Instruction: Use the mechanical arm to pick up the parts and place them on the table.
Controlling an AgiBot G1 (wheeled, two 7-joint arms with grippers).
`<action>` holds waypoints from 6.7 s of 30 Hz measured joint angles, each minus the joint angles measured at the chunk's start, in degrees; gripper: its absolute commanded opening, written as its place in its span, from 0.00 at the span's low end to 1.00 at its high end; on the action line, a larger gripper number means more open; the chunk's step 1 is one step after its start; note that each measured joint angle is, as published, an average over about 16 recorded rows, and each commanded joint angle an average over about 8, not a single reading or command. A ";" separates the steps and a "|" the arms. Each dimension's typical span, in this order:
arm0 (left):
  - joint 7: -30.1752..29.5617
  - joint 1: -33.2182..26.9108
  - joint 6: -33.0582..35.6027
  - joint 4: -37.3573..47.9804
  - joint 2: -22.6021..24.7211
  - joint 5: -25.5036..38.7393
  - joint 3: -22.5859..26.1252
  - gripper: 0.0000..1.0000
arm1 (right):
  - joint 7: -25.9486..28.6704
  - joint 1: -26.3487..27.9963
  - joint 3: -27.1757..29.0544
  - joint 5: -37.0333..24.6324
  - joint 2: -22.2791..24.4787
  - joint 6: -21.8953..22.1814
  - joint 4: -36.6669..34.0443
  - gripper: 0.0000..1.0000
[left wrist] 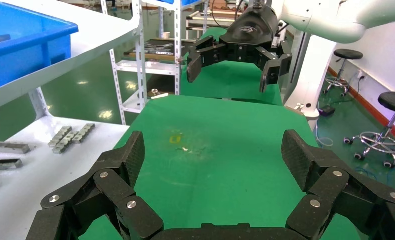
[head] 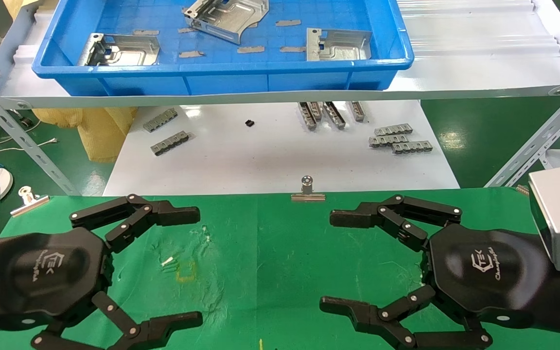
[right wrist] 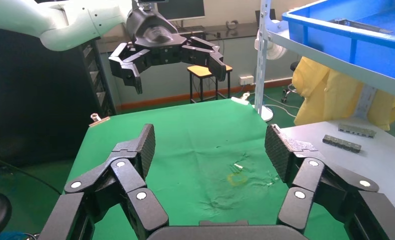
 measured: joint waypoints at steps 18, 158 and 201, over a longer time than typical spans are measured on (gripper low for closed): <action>0.00 0.00 0.00 0.00 0.00 0.00 0.00 1.00 | 0.00 0.00 0.00 0.00 0.00 0.00 0.00 0.12; -4.37 -51.62 -52.34 63.80 42.81 35.60 22.12 0.00 | -0.02 0.02 -0.04 0.03 0.01 0.01 -0.01 1.00; 29.72 -53.46 1.49 62.20 26.09 20.39 17.93 0.00 | -0.03 0.02 -0.06 0.04 0.02 0.02 -0.01 1.00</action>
